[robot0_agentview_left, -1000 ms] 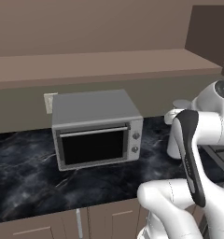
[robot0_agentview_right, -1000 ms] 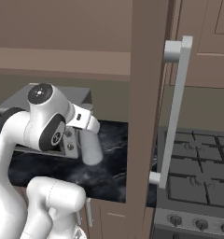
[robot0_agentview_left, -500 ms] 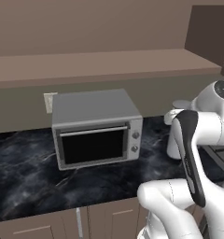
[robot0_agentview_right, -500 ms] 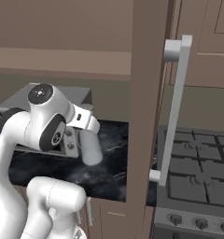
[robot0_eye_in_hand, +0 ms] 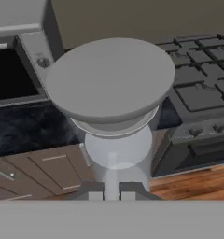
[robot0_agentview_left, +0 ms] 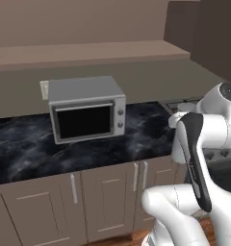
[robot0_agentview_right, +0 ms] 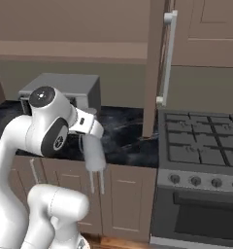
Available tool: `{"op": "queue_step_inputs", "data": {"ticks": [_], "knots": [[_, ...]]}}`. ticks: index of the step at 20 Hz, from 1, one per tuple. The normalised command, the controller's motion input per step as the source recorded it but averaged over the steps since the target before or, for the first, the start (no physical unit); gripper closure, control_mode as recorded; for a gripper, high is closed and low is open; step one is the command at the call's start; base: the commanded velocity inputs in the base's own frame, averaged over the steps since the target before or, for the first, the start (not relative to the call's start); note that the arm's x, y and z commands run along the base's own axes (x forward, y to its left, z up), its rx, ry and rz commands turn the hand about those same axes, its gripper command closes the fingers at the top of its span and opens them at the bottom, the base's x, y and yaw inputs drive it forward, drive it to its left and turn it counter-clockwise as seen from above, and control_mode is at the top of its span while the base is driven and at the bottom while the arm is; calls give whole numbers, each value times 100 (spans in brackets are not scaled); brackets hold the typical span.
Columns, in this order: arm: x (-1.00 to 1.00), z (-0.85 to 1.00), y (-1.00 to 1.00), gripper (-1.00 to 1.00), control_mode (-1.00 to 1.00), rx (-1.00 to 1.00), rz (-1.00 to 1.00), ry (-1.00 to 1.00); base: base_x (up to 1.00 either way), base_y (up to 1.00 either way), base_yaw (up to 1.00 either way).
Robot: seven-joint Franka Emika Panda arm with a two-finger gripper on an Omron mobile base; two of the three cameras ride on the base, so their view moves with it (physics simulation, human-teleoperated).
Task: There is a tray on the dining counter. Grab the cup, mug, and pitcher and place them on the tray. The pitcher may be placed next to the tray if it cannot fit the tray.
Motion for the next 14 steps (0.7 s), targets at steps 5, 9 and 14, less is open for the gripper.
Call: {"op": "queue_step_inputs", "data": {"ticks": [5,9,14], "knots": [[0,0,0,100,100,0,0,0,-90,14,-27],[0,0,0,100,100,0,0,0,-80,32,-50],[0,0,0,100,100,0,0,0,-53,24,-69]]}}
